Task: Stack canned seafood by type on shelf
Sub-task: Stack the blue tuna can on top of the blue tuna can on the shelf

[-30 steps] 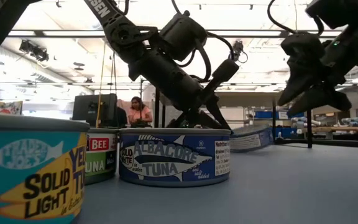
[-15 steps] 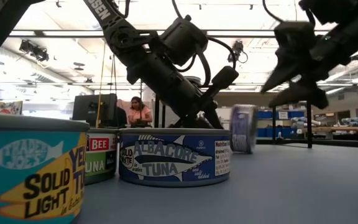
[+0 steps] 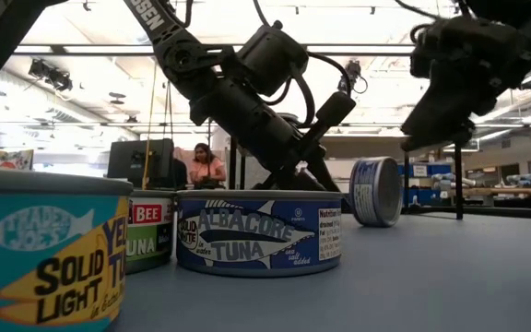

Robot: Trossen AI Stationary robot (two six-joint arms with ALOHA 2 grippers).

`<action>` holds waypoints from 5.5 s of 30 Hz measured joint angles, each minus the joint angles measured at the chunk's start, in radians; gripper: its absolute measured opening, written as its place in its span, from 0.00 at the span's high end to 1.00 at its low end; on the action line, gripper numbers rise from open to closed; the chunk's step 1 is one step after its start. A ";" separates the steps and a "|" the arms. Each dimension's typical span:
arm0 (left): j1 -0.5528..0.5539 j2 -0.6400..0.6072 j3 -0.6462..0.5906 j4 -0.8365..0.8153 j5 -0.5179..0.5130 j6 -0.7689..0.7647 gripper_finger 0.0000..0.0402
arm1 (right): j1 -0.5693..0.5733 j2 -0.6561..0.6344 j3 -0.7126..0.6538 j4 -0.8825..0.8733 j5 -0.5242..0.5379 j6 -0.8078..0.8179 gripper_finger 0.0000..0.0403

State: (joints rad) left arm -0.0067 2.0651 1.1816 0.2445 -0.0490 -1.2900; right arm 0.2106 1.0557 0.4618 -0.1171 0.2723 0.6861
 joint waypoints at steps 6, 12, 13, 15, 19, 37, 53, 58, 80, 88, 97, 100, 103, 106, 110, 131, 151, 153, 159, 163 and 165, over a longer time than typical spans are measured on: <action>0.000 0.000 0.000 0.052 0.001 0.000 1.00 | -0.009 0.000 0.018 -0.061 0.020 0.070 0.52; 0.000 0.000 0.000 0.053 0.022 -0.001 1.00 | -0.016 -0.002 0.087 -0.177 -0.011 -0.525 0.51; 0.000 0.000 0.000 0.053 0.022 -0.001 1.00 | -0.023 -0.002 0.107 -0.223 -0.004 -0.579 0.51; -0.001 0.000 0.000 0.054 0.022 -0.001 1.00 | -0.048 -0.002 0.148 -0.300 0.011 -0.613 0.51; -0.002 0.000 0.001 0.072 0.021 -0.005 1.00 | -0.078 -0.002 0.197 -0.383 0.013 -0.612 0.51; -0.014 -0.002 0.002 0.164 0.019 -0.024 1.00 | -0.106 0.019 0.216 -0.407 0.077 0.190 0.53; -0.028 -0.002 0.002 0.175 0.052 0.003 1.00 | -0.068 0.116 0.215 -0.303 0.037 0.338 0.43; -0.028 -0.002 0.002 0.177 0.055 0.003 1.00 | -0.068 0.116 0.215 -0.304 0.018 0.370 0.42; -0.028 -0.002 0.002 0.179 0.072 0.029 1.00 | -0.056 0.235 0.215 -0.185 0.017 0.454 0.44; -0.027 -0.002 0.002 0.192 0.072 0.033 1.00 | -0.072 0.222 0.215 -0.231 -0.050 0.439 0.44; -0.026 -0.002 0.002 0.200 0.065 0.050 1.00 | -0.081 0.221 0.216 -0.213 -0.049 0.412 0.44; -0.026 -0.002 0.002 0.200 0.064 0.050 1.00 | -0.081 0.221 0.215 -0.210 -0.048 0.401 0.44; -0.026 -0.002 0.002 0.200 0.063 0.052 1.00 | -0.081 0.229 0.215 -0.207 -0.048 0.386 0.44; -0.026 -0.002 0.002 0.199 0.072 0.052 1.00 | -0.086 0.235 0.216 -0.213 -0.069 0.348 0.44; -0.026 -0.002 0.002 0.212 0.085 0.058 1.00 | -0.130 0.183 0.216 -0.303 -0.181 0.284 0.44; -0.023 -0.002 0.002 0.206 0.191 0.082 1.00 | -0.170 0.063 0.268 -0.481 -0.379 0.285 0.49; -0.019 -0.452 -0.292 0.044 0.136 0.162 1.00 | -0.021 0.349 0.618 -0.770 -0.100 0.226 0.52; -0.021 -0.503 -0.328 0.038 0.108 0.164 0.99 | -0.021 0.386 0.618 -0.734 -0.132 0.195 0.48; -0.021 -0.581 -0.392 0.062 0.049 0.170 0.99 | -0.038 0.434 0.618 -0.721 -0.100 0.251 0.28; -0.022 -0.583 -0.398 0.062 0.047 0.187 0.99 | -0.079 0.410 0.618 -0.727 -0.072 0.366 0.19; -0.022 -0.583 -0.398 0.066 0.047 0.187 0.99 | -0.093 0.404 0.618 -0.725 -0.069 0.397 0.17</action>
State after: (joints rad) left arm -0.0284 1.4826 0.7834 0.3108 -0.0017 -1.1027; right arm 0.1177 1.4596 1.0799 -0.8419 0.2028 1.0832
